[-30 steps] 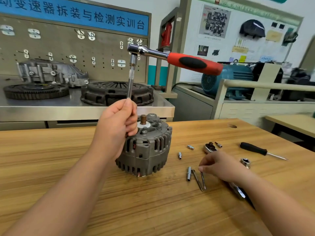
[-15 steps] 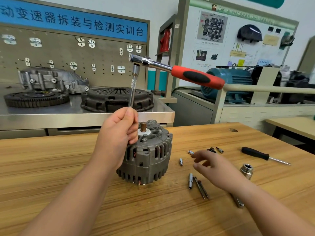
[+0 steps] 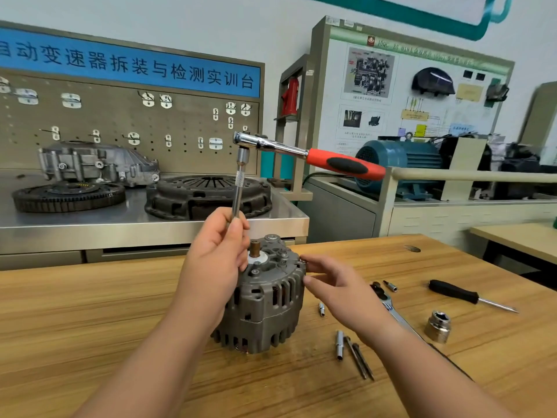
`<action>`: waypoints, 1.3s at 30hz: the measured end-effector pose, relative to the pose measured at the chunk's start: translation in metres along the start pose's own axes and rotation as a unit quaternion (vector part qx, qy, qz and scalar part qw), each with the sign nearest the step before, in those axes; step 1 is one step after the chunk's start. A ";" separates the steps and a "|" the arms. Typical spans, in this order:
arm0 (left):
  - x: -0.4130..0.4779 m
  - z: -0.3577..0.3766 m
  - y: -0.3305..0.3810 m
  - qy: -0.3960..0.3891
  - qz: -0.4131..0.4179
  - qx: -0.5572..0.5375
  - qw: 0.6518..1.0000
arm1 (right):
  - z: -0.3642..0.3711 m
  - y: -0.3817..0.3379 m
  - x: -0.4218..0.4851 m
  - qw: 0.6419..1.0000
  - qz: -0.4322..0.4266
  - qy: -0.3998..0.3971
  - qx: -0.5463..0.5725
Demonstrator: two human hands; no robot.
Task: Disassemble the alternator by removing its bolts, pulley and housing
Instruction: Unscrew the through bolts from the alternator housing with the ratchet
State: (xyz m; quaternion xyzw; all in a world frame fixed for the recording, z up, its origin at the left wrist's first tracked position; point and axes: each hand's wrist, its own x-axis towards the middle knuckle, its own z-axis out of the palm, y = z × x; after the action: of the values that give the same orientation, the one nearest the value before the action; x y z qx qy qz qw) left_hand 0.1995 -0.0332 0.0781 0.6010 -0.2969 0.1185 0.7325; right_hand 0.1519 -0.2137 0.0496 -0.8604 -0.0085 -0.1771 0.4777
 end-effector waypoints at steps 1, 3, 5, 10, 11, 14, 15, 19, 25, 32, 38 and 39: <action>-0.001 0.001 0.001 0.002 0.005 0.004 1.000 | 0.000 0.000 -0.002 1.000 -0.002 0.006 -0.008; -0.001 0.004 0.003 0.002 0.012 0.005 1.000 | 0.001 -0.001 -0.008 0.999 -0.008 0.023 -0.029; -0.002 0.007 0.004 -0.004 0.019 0.004 1.000 | 0.004 -0.002 -0.015 0.997 -0.026 0.050 -0.043; -0.003 0.009 0.004 -0.032 0.040 0.000 0.999 | 0.023 -0.002 -0.029 0.985 -0.077 0.128 -0.083; -0.003 0.009 0.004 -0.038 0.042 0.000 0.998 | 0.026 -0.003 -0.030 0.984 -0.082 0.133 -0.085; -0.004 0.009 0.002 -0.055 0.042 -0.003 0.998 | 0.037 -0.008 -0.032 0.983 -0.094 0.130 -0.083; -0.005 0.009 0.002 -0.059 0.040 -0.006 0.997 | 0.040 -0.009 -0.033 0.983 -0.099 0.129 -0.079; -0.006 0.011 -0.001 -0.079 0.029 -0.027 0.996 | 0.050 -0.011 -0.035 0.982 -0.116 0.130 -0.072; -0.010 0.017 -0.001 -0.104 0.024 -0.021 0.994 | 0.053 -0.012 -0.034 0.982 -0.109 0.136 -0.071; -0.014 0.020 -0.001 -0.117 0.027 -0.001 0.993 | 0.052 -0.014 -0.035 0.986 -0.107 0.116 -0.049; -0.013 0.022 -0.001 -0.117 0.017 -0.039 0.992 | 0.033 -0.030 -0.028 0.969 -0.155 0.144 0.128; -0.012 0.021 -0.001 -0.121 0.016 -0.045 0.992 | 0.027 -0.037 -0.024 0.962 -0.165 0.152 0.154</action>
State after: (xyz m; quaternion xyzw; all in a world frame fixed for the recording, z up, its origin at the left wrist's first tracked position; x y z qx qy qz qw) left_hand 0.1841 -0.0510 0.0724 0.5723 -0.3977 0.0430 0.7159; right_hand 0.1307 -0.1672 0.0596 -0.7258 -0.1047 -0.3789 0.5646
